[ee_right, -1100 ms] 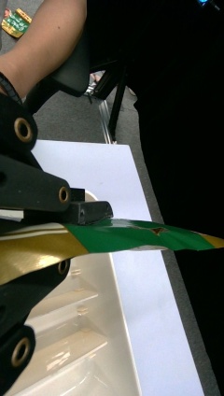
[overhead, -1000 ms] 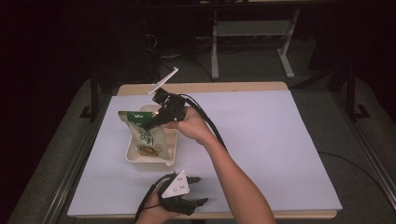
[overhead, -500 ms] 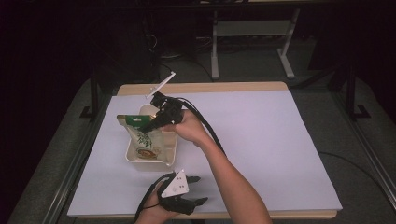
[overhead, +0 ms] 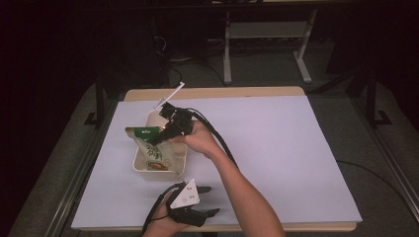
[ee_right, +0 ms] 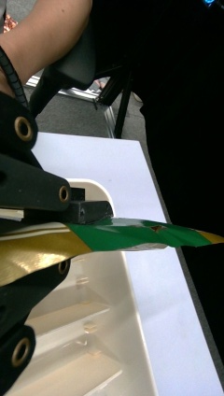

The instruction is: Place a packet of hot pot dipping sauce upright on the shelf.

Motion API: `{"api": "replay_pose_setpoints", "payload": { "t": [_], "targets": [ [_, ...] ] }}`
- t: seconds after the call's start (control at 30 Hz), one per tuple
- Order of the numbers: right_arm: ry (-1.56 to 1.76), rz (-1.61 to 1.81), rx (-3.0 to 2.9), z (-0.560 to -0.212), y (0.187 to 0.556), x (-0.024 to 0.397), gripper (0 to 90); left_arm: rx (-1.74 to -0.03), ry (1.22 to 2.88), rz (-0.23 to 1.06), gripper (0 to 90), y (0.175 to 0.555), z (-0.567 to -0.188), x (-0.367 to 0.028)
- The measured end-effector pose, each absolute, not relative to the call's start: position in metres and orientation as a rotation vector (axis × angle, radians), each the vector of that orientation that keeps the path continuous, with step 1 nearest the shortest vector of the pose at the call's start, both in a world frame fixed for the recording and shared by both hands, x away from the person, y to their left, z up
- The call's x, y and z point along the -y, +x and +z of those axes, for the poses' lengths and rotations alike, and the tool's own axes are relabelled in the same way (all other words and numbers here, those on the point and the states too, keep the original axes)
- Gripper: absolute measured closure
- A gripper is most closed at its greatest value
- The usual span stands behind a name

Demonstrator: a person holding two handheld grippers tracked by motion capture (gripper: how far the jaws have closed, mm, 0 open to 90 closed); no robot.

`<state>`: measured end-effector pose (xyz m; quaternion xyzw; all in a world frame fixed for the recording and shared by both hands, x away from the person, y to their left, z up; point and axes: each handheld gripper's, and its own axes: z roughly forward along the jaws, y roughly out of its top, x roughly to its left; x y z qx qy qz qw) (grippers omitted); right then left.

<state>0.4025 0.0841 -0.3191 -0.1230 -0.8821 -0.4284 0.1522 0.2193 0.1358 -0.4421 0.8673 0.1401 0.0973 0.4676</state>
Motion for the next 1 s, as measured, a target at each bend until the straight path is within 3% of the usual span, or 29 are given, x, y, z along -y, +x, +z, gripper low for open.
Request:
{"api": "replay_pose_setpoints", "payload": {
  "t": [1.0],
  "targets": [
    [-0.418, -1.218, 2.499, -0.342, 0.405, -0.064, 84.0, -0.353, 2.125, 0.239, 32.1, 0.221, -0.442, -0.137]
  ]
}}
